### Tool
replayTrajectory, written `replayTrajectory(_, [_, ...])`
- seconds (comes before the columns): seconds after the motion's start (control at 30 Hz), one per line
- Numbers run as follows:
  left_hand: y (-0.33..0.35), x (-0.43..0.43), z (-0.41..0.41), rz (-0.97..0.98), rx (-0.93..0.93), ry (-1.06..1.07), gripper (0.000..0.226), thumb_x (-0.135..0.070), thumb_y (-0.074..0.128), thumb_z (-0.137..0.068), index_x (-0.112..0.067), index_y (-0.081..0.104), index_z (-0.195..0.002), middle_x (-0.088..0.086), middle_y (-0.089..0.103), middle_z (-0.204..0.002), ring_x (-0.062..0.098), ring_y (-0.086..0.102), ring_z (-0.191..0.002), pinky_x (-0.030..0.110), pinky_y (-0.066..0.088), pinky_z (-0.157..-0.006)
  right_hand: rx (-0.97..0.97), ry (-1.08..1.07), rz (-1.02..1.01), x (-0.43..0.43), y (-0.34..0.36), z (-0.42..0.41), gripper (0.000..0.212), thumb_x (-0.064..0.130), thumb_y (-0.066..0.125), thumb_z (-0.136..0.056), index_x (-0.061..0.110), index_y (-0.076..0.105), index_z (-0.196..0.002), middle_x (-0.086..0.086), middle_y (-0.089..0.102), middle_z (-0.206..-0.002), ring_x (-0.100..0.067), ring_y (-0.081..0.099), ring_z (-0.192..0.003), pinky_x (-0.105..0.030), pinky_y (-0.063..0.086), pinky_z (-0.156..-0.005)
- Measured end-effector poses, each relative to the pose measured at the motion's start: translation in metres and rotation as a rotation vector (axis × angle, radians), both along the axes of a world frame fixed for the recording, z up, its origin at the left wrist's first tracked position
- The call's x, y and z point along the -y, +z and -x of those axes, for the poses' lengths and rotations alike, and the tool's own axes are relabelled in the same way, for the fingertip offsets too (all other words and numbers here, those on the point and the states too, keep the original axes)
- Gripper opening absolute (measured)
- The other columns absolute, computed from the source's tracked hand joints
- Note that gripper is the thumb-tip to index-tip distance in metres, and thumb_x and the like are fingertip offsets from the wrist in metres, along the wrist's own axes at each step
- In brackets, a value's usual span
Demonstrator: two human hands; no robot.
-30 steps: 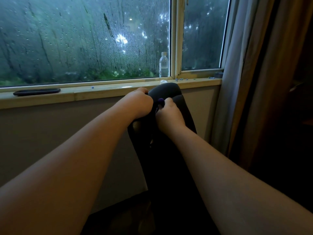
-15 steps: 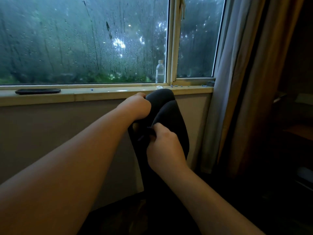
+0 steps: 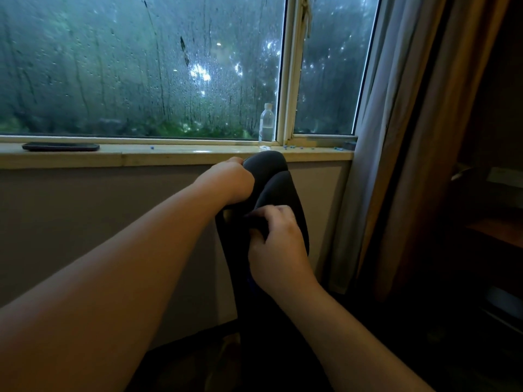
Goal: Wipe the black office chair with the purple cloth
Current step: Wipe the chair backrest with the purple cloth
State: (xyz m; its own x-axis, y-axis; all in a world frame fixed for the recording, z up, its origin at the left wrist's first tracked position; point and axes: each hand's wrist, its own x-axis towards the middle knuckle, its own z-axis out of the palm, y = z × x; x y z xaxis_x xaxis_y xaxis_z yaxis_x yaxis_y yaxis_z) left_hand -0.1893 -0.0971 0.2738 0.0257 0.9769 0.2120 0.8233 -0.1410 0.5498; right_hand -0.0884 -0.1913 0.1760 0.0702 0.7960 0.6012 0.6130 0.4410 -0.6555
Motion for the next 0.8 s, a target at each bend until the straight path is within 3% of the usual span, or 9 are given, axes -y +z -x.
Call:
replayTrajectory(0.17, [-0.002, -0.006, 0.002, 0.004, -0.007, -0.018, 0.06, -0.015, 0.042, -0.092, -0.024, 0.032, -0.151, 0.014, 0.052, -0.136, 0.025, 0.05, -0.097, 0.036, 0.042, -0.078, -0.016, 0.078, 0.075, -0.051, 0.028, -0.011, 0.038, 0.009, 0.065, -0.091, 0.027, 0.049, -0.121, 0.006, 0.056, -0.115, -0.001, 0.054, -0.096, -0.014, 0.042, -0.066])
replayTrajectory(0.3, [-0.002, -0.011, 0.005, 0.018, -0.045, -0.024, 0.057, -0.017, 0.042, -0.094, -0.024, 0.031, -0.15, 0.014, 0.053, -0.129, 0.027, 0.054, -0.096, 0.037, 0.046, -0.076, 0.007, 0.076, 0.192, -0.101, 0.046, -0.018, 0.036, 0.01, 0.069, -0.086, 0.029, 0.047, -0.108, 0.003, 0.058, -0.103, -0.012, 0.059, -0.092, -0.029, 0.051, -0.073])
replayTrajectory(0.43, [-0.005, -0.018, 0.007, -0.007, -0.048, -0.024, 0.052, -0.018, 0.042, -0.094, -0.024, 0.037, -0.146, 0.011, 0.055, -0.129, 0.026, 0.054, -0.097, 0.036, 0.044, -0.076, -0.019, 0.012, 0.259, -0.148, 0.061, -0.022, 0.034, 0.007, 0.064, -0.085, 0.032, 0.042, -0.091, 0.0, 0.058, -0.099, -0.015, 0.058, -0.088, -0.032, 0.045, -0.063])
replayTrajectory(0.57, [-0.01, -0.026, 0.01, -0.037, -0.025, -0.029, 0.048, -0.021, 0.044, -0.094, -0.027, 0.041, -0.142, 0.004, 0.057, -0.116, 0.021, 0.056, -0.09, 0.034, 0.045, -0.072, 0.05, -0.143, 0.156, -0.182, 0.056, -0.017, 0.03, 0.01, 0.061, -0.088, 0.028, 0.037, -0.087, -0.004, 0.048, -0.105, -0.027, 0.053, -0.096, -0.049, 0.052, -0.083])
replayTrajectory(0.67, [-0.013, -0.029, 0.015, -0.035, 0.003, -0.04, 0.049, -0.023, 0.044, -0.095, -0.031, 0.039, -0.143, -0.006, 0.05, -0.097, 0.013, 0.054, -0.08, 0.03, 0.044, -0.063, 0.041, -0.178, 0.188, -0.202, 0.056, -0.023, 0.022, 0.008, 0.055, -0.091, 0.023, 0.041, -0.1, -0.003, 0.039, -0.108, -0.03, 0.05, -0.103, -0.051, 0.048, -0.093])
replayTrajectory(0.8, [-0.013, -0.032, 0.012, -0.062, 0.009, -0.054, 0.049, -0.025, 0.044, -0.095, -0.031, 0.039, -0.143, -0.01, 0.044, -0.089, 0.008, 0.05, -0.076, 0.026, 0.041, -0.059, 0.018, -0.285, 0.292, -0.22, 0.064, -0.034, 0.02, 0.011, 0.052, -0.095, 0.019, 0.045, -0.112, -0.013, 0.044, -0.129, -0.034, 0.047, -0.122, -0.048, 0.044, -0.102])
